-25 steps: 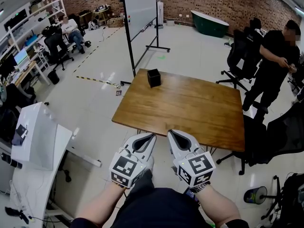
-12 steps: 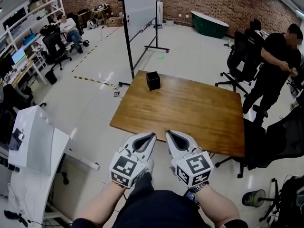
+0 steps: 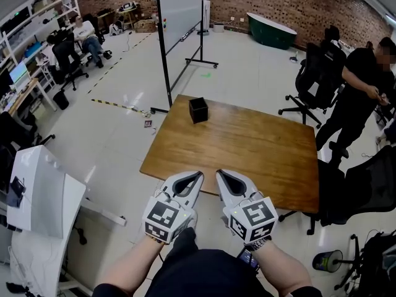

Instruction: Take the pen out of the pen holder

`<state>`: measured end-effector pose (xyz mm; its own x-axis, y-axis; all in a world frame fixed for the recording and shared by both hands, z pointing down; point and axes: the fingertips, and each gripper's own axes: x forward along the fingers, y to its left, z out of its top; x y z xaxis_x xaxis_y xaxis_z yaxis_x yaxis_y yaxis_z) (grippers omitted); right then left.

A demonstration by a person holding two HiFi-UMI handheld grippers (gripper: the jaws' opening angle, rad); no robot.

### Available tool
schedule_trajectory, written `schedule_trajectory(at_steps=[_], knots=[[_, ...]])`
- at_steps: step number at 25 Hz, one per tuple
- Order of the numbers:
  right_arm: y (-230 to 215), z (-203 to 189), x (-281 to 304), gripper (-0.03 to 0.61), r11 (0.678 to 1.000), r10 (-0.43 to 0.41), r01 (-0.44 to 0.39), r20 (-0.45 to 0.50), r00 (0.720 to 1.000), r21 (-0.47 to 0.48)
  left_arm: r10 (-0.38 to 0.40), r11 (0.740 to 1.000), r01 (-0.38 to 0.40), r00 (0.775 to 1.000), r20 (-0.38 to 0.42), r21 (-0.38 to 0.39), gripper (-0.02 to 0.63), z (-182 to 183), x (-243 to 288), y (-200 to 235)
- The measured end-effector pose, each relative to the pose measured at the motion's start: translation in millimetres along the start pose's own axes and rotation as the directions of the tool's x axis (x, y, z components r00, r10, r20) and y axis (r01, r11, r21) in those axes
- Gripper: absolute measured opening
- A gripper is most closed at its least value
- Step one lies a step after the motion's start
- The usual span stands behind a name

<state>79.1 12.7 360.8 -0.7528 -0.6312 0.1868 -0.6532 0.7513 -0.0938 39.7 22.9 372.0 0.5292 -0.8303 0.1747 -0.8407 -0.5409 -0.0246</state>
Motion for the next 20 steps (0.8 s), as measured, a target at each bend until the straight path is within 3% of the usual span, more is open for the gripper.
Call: schedule_trajectory(at_steps=[20], knots=[[-94,-8,165,0.028,0.997,-0.059,0.065,-0.108,0.992,0.048,-0.053,0.997,0.048,0.996,-0.077,-0.067,0.005,-22,112,147]])
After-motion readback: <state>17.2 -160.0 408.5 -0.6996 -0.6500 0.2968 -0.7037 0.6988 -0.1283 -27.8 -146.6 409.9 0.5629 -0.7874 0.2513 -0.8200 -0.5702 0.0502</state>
